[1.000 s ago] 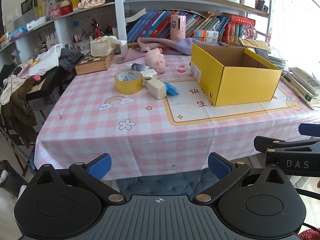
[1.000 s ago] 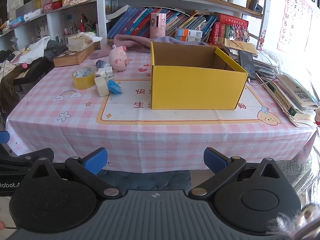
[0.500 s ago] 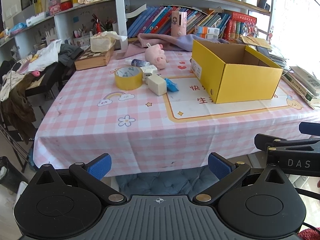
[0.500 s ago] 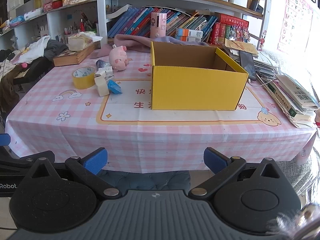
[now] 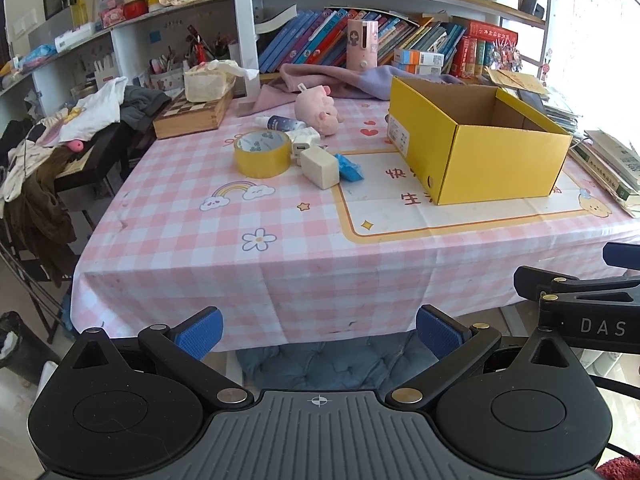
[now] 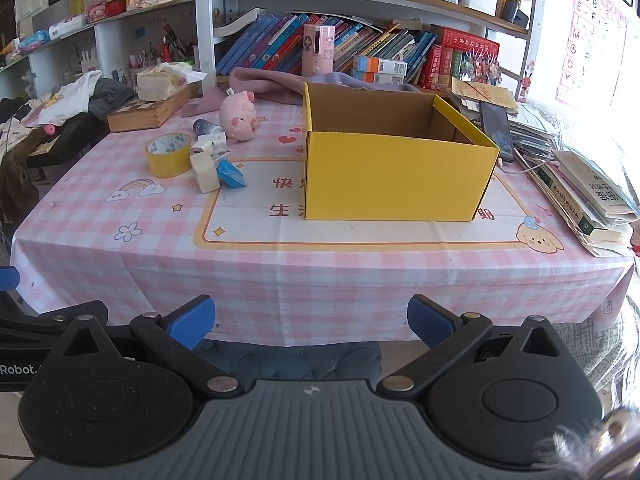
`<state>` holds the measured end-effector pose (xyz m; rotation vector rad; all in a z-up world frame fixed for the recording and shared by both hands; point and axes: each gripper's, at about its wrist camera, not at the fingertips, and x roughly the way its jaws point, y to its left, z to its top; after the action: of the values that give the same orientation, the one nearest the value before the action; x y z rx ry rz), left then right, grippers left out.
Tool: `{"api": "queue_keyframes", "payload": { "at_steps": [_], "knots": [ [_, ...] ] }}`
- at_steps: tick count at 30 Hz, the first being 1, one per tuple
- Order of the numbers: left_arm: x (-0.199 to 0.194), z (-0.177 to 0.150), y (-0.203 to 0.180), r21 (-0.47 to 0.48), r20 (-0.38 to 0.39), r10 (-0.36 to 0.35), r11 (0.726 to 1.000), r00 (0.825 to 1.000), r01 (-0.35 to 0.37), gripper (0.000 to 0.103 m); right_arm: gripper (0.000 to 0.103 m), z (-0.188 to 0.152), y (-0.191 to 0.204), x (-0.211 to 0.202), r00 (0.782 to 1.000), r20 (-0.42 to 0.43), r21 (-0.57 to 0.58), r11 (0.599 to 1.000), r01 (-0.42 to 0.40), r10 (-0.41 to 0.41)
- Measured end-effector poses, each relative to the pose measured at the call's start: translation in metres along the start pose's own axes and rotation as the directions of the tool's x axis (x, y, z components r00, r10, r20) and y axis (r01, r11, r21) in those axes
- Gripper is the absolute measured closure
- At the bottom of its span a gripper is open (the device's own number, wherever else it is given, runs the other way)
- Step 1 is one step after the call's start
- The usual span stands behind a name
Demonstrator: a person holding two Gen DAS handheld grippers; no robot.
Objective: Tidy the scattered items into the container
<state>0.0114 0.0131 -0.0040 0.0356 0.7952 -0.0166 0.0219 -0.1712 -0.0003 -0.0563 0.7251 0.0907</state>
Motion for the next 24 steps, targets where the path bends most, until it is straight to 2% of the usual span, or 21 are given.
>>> {"api": "queue_keyframes", "payload": {
  "at_steps": [24],
  "knots": [
    [0.0, 0.004, 0.013, 0.001, 0.031, -0.003, 1.0, 1.0, 0.003, 0.0, 0.002, 0.01, 0.015, 0.001, 1.0, 0.009, -0.011, 1.0, -0.013, 0.013]
  ]
}}
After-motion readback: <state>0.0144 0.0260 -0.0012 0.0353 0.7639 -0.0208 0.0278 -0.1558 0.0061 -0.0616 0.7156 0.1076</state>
